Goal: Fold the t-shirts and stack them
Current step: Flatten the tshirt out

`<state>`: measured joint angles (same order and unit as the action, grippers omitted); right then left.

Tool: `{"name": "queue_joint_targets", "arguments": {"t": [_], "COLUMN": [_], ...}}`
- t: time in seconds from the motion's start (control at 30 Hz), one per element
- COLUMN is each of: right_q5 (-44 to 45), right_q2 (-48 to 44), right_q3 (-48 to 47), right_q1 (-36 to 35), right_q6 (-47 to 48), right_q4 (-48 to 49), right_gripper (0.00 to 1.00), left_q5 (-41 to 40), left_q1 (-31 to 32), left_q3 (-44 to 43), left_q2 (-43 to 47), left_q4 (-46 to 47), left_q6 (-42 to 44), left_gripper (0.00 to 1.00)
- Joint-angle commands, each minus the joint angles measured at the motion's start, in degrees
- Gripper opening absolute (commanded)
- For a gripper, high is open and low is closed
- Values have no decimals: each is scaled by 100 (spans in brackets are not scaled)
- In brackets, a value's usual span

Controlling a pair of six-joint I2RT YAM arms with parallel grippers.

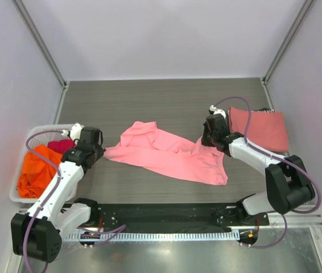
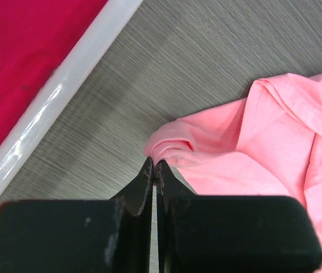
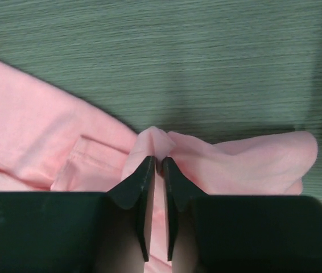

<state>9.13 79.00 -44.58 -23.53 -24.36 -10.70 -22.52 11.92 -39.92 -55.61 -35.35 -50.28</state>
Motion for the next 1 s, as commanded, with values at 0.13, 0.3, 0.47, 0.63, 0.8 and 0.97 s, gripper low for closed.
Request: {"name": "queue_joint_targets", "arguments": {"t": [0.13,0.3,0.47,0.63,0.8,0.97], "right_q5": [-42,-148,-183,-542,-1236,-1773], "right_q2": [511,204,-253,-578,-737,-1166], "right_q3": [-271,-279,-867,-1939,-3597,-4787], "right_q1": [191,191,296,594,937,999], "right_q6": [-34,36,212,186,168,300], "right_q4": [481,490,17,-292,-880,-1601], "right_gripper": [1,1,1,1,1,1], "left_q5": [-94,-86,55,239,521,556], "left_q1": [-6,3,3,-146,-524,-595], "left_q3": [55,99,-103,-1040,-2798,-4634], "left_q2": [7,33,-212,-511,-968,-837], "left_q4": [257,310,380,293,-488,-1500], "left_q6": [71,62,-34,-87,202,677], "left_gripper": [0,0,0,0,0,0]}}
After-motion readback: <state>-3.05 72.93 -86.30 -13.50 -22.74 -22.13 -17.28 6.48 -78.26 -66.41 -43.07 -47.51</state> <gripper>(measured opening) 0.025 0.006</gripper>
